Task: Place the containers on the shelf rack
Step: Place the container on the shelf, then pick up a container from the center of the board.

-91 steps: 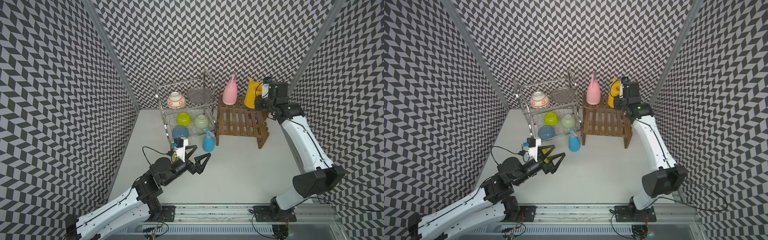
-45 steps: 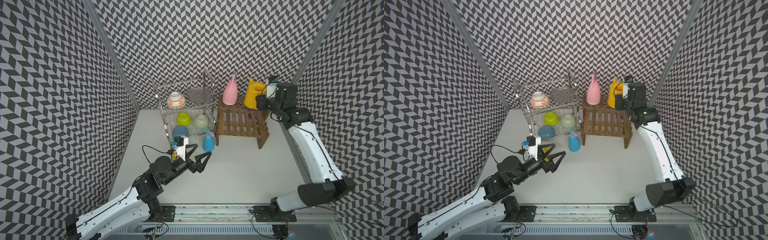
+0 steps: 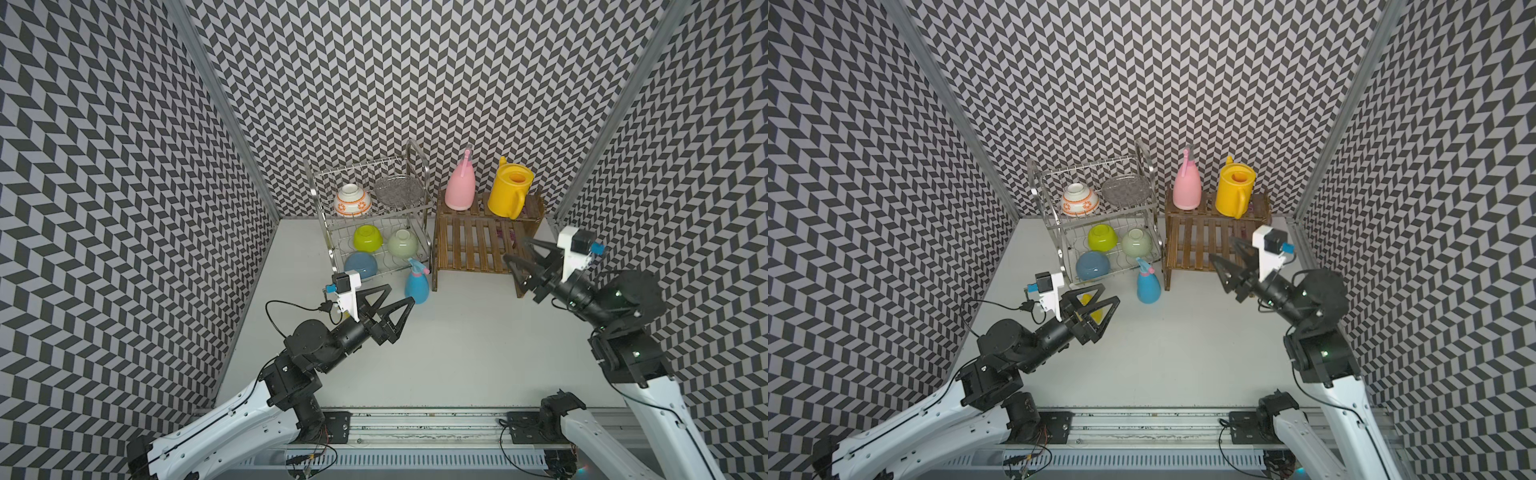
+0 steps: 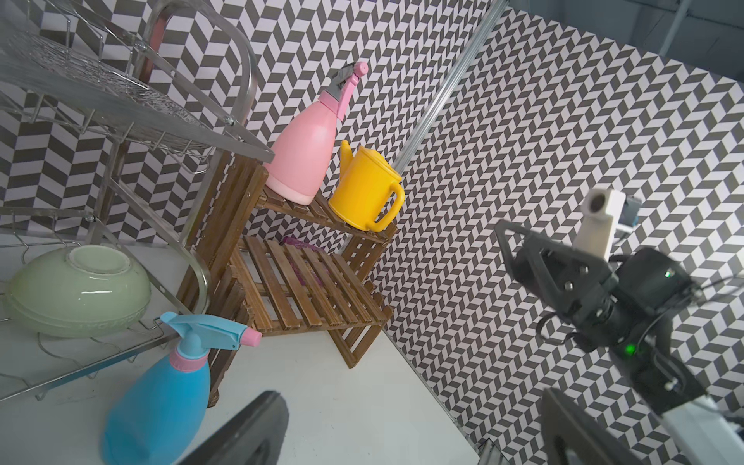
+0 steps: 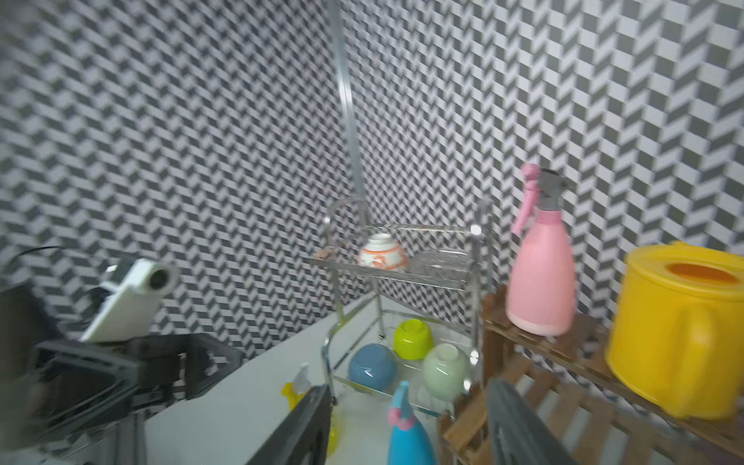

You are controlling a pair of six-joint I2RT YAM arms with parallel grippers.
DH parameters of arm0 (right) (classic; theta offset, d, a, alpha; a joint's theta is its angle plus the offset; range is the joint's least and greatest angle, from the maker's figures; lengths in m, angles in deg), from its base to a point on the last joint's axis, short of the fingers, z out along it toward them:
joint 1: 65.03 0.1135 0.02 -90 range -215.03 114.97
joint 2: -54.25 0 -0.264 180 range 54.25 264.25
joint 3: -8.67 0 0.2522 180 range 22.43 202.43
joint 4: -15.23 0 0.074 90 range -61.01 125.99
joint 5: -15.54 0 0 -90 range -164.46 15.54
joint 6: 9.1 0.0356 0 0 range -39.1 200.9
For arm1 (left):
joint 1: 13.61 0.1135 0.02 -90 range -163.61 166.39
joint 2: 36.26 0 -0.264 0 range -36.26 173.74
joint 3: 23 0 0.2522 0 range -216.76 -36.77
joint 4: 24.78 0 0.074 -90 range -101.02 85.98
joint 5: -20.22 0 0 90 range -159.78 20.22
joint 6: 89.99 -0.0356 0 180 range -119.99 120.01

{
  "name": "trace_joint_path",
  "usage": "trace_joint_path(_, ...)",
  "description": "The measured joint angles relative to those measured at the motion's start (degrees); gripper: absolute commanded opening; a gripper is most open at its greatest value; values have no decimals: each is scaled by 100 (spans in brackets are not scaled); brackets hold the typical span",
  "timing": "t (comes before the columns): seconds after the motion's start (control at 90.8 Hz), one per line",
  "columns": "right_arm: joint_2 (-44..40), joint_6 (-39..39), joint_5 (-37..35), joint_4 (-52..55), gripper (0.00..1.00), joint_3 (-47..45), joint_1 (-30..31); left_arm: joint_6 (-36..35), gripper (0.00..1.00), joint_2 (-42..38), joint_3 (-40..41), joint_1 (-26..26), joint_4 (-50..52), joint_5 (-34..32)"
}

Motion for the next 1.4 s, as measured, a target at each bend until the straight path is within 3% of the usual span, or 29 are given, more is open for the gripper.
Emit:
trace_joint_path(0.154, -874, -190, 717, -997, 97, -1709, 535, 162, 100, 4, 94, 22, -15, -118)
trace_joint_path(0.375, -1165, -1113, 1058, -1342, 99, -2170, 977, 350, 100, 57, 181, 33, 44, -407)
trace_joint_path(0.661, -153, -1517, 695, -1292, 98, -2155, 1408, 492, 100, 184, 271, 221, 177, -568)
trace_joint_path(0.881, 909, -1414, -168, -1290, 95, -1943, 1860, 343, 100, 348, 13, 463, 710, -579)
trace_joint_path(1.102, 2031, -951, -1150, -1298, 93, -1263, 1923, 61, 100, 302, -398, 557, 1121, -664)
trace_joint_path(1.399, 3775, -487, -1674, -986, 83, 70, 1930, -168, 100, -162, -396, 564, 1327, -903)
